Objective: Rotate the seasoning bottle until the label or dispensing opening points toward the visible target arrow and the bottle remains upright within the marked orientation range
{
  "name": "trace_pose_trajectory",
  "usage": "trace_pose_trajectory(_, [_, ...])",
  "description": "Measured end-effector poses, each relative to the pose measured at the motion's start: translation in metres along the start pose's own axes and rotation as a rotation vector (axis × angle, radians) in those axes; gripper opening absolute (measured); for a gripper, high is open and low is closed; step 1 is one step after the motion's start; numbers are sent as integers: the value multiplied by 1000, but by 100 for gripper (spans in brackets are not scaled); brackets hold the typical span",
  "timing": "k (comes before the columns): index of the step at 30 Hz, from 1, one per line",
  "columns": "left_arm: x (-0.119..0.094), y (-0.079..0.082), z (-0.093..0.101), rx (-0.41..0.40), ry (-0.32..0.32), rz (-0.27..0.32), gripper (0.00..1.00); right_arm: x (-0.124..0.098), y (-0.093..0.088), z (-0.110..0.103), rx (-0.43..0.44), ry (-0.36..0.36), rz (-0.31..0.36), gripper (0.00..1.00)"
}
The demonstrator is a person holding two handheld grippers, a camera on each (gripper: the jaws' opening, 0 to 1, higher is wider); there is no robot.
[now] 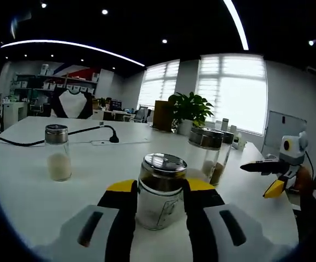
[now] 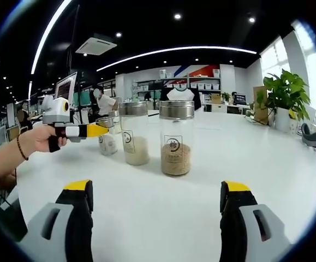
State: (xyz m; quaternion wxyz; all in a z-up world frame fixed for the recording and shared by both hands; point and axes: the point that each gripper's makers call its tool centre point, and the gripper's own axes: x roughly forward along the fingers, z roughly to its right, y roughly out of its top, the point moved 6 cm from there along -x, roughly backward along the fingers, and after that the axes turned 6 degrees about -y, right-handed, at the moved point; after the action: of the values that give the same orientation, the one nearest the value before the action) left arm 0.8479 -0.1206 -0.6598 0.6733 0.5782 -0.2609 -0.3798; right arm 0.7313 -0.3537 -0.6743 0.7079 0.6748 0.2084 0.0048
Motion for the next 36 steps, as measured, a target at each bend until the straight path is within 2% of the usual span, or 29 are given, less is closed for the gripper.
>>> trace_pose_trajectory(1, [-1,0,0,-10,18,0,35,0,0,0,0,1,2,100])
trace_pose_trajectory(3, [-4,1,-1,21,36,-3,38,-1,1,0,-3,-1,4,100])
trace_pose_trajectory(8, [-11,4,1,-16,25,25,39,-1,1,3,3,-9,6,100])
trace_pose_trajectory(15, [-23,1,8,16,46,8,39,-2,2,0,14,-1,18,99])
trace_pose_trajectory(17, [-27,-1,8,46,68,-17,39,-3,4,0,13,-1,22,99])
trace_pose_trajectory(22, [-39,-1,10,75,102,-21,39,-4,6,1,13,-8,35,99])
trace_pose_trajectory(23, [-43,-2,10,100,131,-48,39,-4,7,1,11,-8,36,99])
trace_pose_trajectory(25, [-49,-2,12,143,149,-56,39,-4,6,2,10,-9,32,99])
trace_pose_trajectory(30, [-62,-1,19,135,158,-44,39,-3,5,0,15,-5,27,99])
trace_pose_trajectory(33, [-67,-1,22,106,146,-16,39,-3,5,-3,16,3,31,99])
trace_pose_trajectory(36, [-71,-2,24,115,159,-18,39,-4,6,-3,17,6,37,99])
